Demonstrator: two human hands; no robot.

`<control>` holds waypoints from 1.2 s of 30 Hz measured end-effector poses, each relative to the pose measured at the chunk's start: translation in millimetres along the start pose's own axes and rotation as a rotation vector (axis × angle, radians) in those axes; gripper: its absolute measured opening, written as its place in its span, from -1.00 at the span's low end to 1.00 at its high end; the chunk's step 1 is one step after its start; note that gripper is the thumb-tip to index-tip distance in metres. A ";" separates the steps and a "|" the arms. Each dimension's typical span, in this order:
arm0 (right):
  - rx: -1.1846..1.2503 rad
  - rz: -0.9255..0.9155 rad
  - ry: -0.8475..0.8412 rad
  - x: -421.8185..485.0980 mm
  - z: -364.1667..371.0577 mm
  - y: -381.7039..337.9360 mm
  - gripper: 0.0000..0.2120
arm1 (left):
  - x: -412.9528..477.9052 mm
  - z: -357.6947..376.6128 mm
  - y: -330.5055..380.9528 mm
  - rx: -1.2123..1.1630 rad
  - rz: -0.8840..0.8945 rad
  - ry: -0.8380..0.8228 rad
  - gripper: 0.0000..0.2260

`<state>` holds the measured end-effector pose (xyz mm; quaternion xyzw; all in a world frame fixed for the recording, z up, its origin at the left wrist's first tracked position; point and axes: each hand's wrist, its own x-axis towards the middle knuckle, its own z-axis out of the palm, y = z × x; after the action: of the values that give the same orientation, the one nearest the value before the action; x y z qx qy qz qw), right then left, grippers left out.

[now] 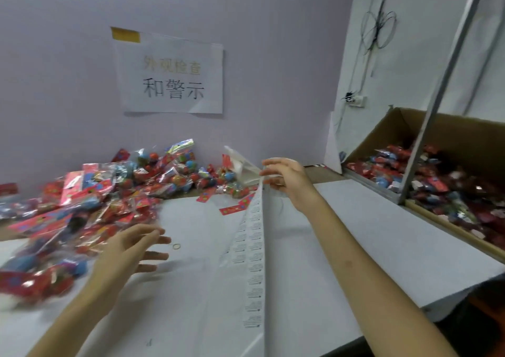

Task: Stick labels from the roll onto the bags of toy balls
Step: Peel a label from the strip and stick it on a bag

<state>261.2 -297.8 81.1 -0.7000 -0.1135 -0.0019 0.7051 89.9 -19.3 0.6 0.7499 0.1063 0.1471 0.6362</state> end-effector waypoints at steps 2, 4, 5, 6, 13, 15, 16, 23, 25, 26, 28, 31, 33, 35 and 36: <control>-0.127 -0.046 -0.131 -2.1 28.4 -7.5 -0.83 | -6.6 1.7 4.0 0.193 0.123 0.068 -0.92; -0.250 -0.110 -0.216 -0.1 57.8 -11.2 -0.84 | -7.4 -0.3 -3.4 0.461 0.219 0.091 -0.92; -0.323 -0.144 -0.245 2.6 72.4 -10.5 -0.85 | -6.7 -0.8 -6.6 0.560 0.244 0.102 -0.91; -0.400 -0.172 -0.269 4.6 87.1 -9.7 -0.84 | -7.0 -0.2 -8.4 0.622 0.249 0.109 -0.91; -0.842 -0.233 -0.509 38.1 175.2 14.4 -0.30 | 0.8 -24.5 -3.0 0.942 0.258 0.424 -0.57; -0.923 -0.257 -0.540 51.1 196.1 16.5 -0.14 | 9.1 -41.4 0.1 1.078 0.165 0.434 -0.32; -0.950 -0.272 -0.539 58.3 205.3 16.7 -0.07 | 14.3 -49.8 0.7 1.108 0.120 0.408 -0.21; -1.035 -0.255 -0.476 109.6 255.0 22.7 0.22 | 37.8 -111.2 -29.7 1.159 -0.082 0.325 0.29; -1.054 -0.248 -0.458 123.0 265.0 28.2 0.25 | 46.6 -125.2 -37.0 1.141 -0.128 0.320 0.30; -1.066 -0.241 -0.459 130.3 269.1 30.8 0.27 | 52.2 -130.1 -39.5 1.120 -0.150 0.309 0.30; -1.089 -0.216 -0.478 147.0 276.1 35.9 0.31 | 66.0 -135.9 -43.3 1.083 -0.177 0.278 0.30; -1.131 -0.146 -0.528 173.5 287.5 43.4 0.44 | 93.5 -138.8 -48.3 1.072 -0.182 0.234 0.31; -1.185 -0.102 -0.587 186.9 298.3 51.9 0.50 | 114.6 -139.0 -51.3 1.086 -0.182 0.196 0.30; -1.252 -0.085 -0.647 196.1 308.7 65.1 0.47 | 134.5 -139.5 -54.0 1.118 -0.189 0.154 0.31; -1.263 -0.082 -0.662 199.3 311.8 72.6 0.44 | 143.5 -139.5 -55.5 1.128 -0.188 0.134 0.31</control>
<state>418.1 42.7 40.1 -0.9336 -0.3251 0.1188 0.0927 175.8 168.5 -21.4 0.9496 0.2746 0.0577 0.1400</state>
